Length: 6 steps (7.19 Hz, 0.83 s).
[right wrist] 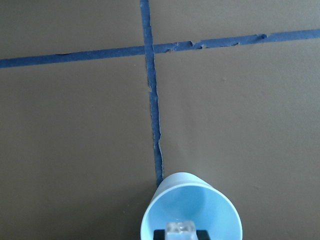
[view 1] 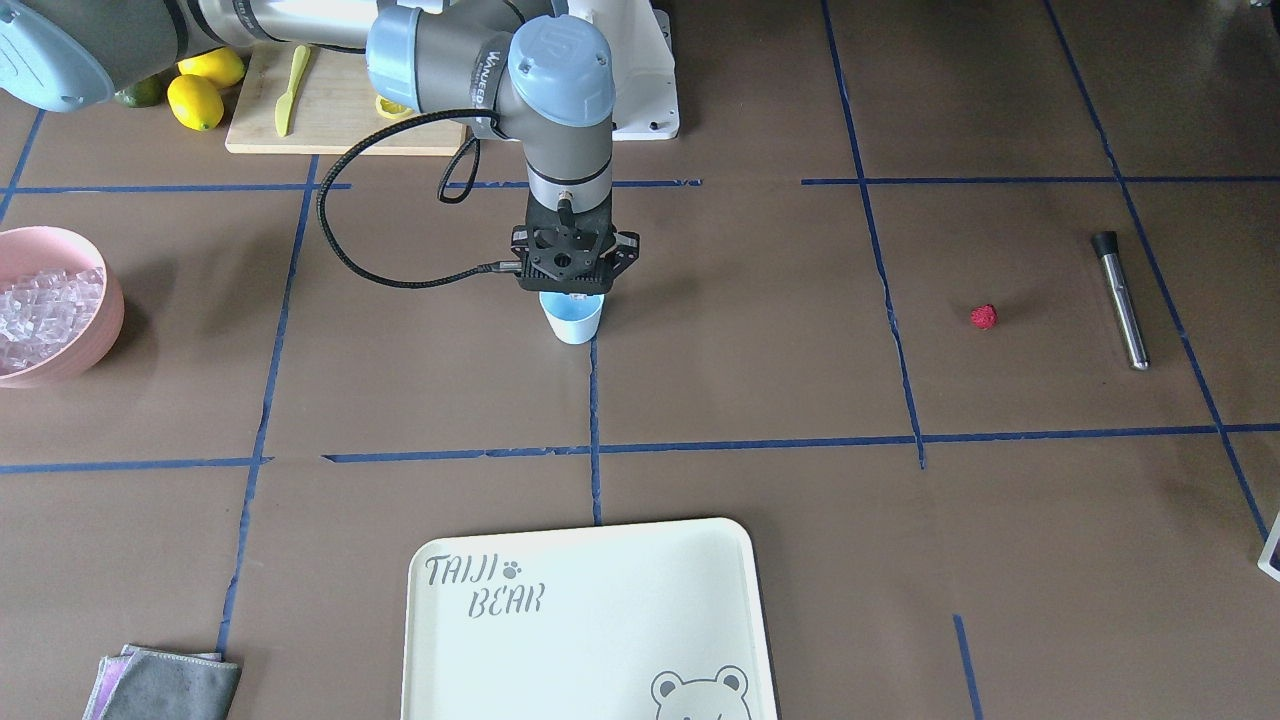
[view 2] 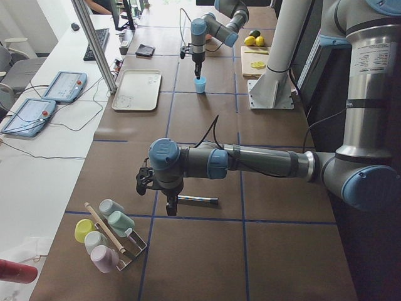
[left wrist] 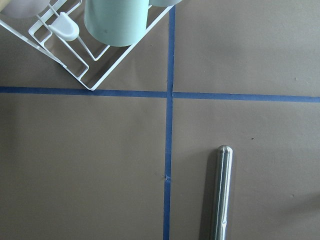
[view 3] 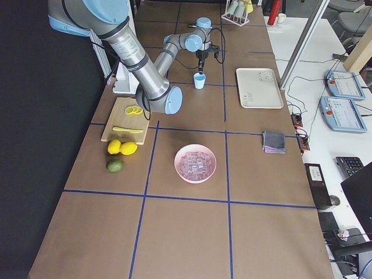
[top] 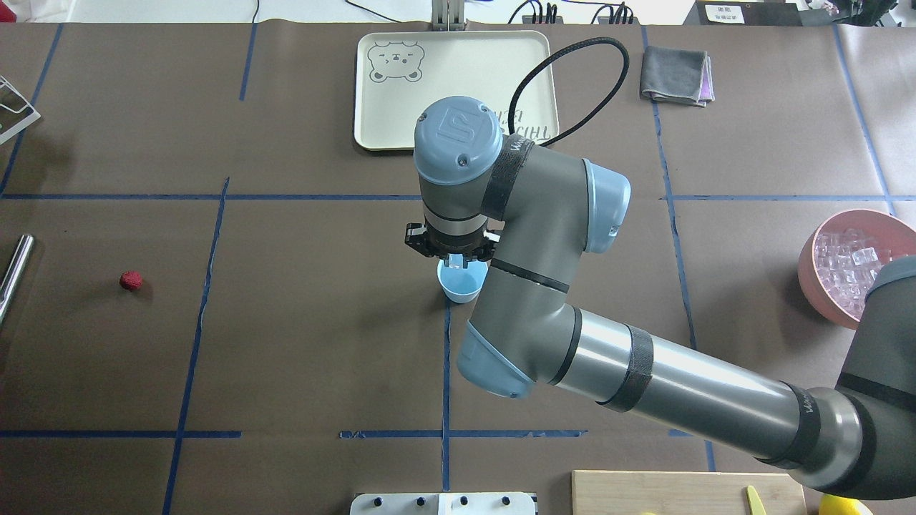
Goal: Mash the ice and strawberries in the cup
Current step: 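Open the right gripper to drop the ice cube into the cup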
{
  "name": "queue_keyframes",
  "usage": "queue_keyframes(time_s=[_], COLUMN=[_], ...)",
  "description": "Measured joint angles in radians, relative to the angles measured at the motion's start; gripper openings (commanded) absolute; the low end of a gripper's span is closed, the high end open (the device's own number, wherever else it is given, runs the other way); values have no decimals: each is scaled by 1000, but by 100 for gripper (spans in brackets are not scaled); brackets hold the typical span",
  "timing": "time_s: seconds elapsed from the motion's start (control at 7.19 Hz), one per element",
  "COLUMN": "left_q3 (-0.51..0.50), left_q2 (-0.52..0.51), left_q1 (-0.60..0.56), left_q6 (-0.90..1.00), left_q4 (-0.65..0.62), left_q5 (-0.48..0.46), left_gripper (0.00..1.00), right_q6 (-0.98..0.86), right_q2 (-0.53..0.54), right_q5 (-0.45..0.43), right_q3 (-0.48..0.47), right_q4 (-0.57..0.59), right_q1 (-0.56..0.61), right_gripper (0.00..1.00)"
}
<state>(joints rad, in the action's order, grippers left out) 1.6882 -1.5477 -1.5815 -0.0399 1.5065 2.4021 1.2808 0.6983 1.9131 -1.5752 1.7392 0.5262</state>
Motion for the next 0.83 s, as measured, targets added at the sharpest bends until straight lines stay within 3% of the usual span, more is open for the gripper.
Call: queue_keyframes(time_s=[0.14,0.28,0.42,0.83], left_q3=[0,0,0,1], left_q2=[0,0,0,-2], left_q1=[0,0,0,0], left_q6=[0,0,-1,-2], left_q4=[0,0,0,0], left_q5=[0,0,0,0], left_gripper=[100,100,100,100], right_q6=[0,0,0,0], right_q2=[1,4,5,4], right_q5=[1,1,1,-1], right_q3=[-2,-3,-3,-9], right_q4=[1,2,2,0], right_q1=[0,1,1,1], right_gripper=[68,79,99,99])
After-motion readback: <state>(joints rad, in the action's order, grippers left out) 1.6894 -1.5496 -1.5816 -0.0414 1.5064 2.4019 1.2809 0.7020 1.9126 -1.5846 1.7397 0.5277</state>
